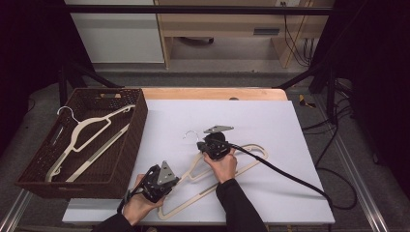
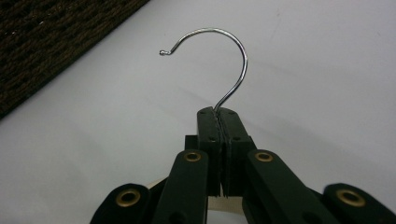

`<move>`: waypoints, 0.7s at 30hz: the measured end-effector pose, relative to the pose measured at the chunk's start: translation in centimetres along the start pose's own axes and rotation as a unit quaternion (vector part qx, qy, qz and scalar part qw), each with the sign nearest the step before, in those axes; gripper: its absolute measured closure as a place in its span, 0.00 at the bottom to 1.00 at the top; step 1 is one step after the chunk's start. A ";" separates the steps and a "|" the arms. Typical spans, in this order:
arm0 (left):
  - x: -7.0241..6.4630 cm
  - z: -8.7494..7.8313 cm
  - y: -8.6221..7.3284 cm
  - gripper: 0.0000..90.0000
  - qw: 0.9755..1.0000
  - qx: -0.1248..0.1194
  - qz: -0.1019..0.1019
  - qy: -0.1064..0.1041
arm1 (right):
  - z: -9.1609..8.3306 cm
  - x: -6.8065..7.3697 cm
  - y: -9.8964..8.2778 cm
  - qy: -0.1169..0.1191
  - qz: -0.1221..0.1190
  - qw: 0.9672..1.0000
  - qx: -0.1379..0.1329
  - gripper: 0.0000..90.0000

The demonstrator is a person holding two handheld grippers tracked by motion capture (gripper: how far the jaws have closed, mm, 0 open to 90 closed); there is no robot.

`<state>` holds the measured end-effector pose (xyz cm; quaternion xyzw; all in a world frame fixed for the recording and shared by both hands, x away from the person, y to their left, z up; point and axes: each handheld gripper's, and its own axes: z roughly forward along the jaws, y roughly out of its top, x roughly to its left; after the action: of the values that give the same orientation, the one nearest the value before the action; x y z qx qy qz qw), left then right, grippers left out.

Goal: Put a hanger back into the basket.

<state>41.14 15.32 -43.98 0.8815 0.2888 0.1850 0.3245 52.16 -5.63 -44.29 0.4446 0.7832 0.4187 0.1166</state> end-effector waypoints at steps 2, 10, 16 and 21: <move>0.6 0.0 0.2 0.82 1.000 -0.009 -0.018 0.003 | -0.1 0.0 0.0 0.001 0.000 1.000 -0.002 0.99; 2.9 0.7 1.4 0.50 0.995 -0.026 -0.077 -0.060 | -0.7 0.1 -0.1 0.005 -0.004 1.000 -0.013 0.99; 2.8 2.8 3.2 0.46 0.992 -0.025 -0.081 -0.089 | -1.4 0.1 -0.1 0.007 -0.011 1.000 -0.028 0.99; 3.1 4.7 4.4 0.60 0.987 -0.028 -0.102 -0.123 | -2.0 0.2 -0.2 0.015 -0.011 0.999 -0.036 0.99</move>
<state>47.62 12.30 -43.93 0.8541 0.3295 0.0487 0.3994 50.85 -6.64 -43.17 0.4248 0.7743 0.4520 0.1256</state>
